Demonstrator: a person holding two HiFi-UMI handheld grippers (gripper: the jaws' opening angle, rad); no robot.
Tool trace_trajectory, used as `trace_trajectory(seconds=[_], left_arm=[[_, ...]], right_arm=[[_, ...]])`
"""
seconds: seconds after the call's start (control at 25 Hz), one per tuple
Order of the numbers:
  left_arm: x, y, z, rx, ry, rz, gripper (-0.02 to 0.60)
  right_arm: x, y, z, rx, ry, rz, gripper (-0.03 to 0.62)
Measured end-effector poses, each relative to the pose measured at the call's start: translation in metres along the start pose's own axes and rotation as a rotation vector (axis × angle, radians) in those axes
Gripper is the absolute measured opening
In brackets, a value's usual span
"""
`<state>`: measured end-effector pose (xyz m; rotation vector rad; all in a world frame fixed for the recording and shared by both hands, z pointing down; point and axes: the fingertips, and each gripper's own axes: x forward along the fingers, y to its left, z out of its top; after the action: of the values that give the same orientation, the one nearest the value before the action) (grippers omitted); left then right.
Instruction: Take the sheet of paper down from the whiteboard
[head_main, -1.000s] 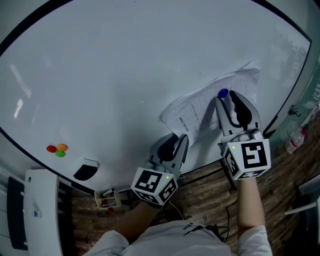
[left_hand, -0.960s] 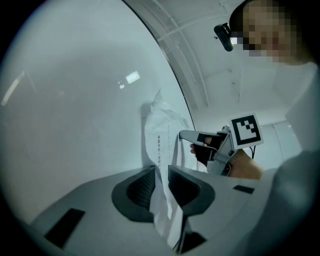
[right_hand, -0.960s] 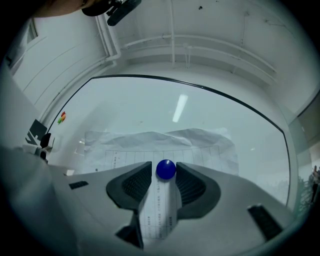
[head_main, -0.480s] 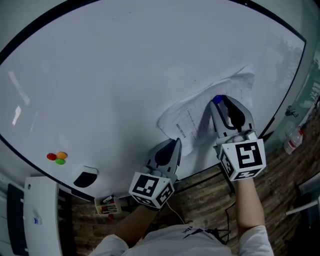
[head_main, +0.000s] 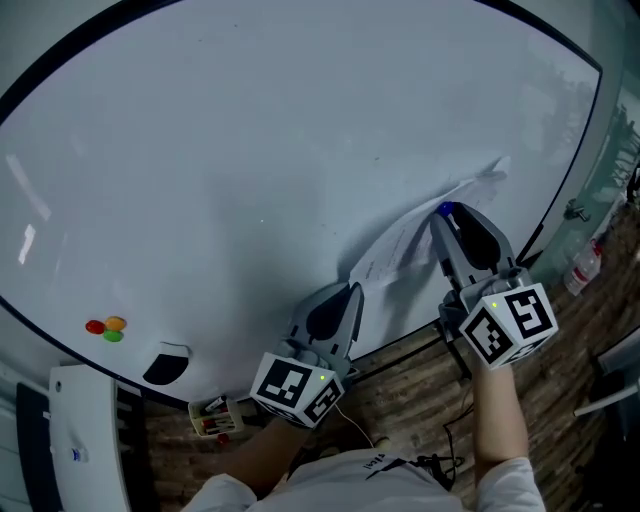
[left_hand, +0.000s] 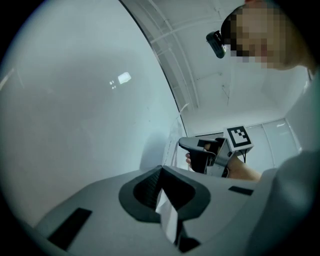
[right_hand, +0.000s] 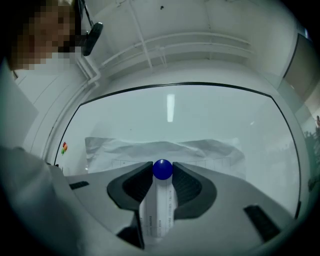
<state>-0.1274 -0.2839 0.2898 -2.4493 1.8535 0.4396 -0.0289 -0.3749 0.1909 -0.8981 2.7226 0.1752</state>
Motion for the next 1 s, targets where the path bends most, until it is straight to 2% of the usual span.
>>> trace_trajectory(seconds=[0.28,0.76,1.0], left_arm=[[0.008,-0.019,-0.018,-0.068,0.038,-0.079,0.012],[0.018,-0.046,-0.080,-0.141,0.152,-0.176,0.012],[0.014,-0.064,-0.104,-0.144,0.207,-0.236,0.012]], right_arm=[[-0.048,-0.019,-0.021,0.041,0.025,-0.086,0.129],[-0.159,-0.044,-0.053,0.083,0.076,-0.343,0.129],[-0.202,-0.043,-0.058,0.090,0.090,-0.451,0.129]])
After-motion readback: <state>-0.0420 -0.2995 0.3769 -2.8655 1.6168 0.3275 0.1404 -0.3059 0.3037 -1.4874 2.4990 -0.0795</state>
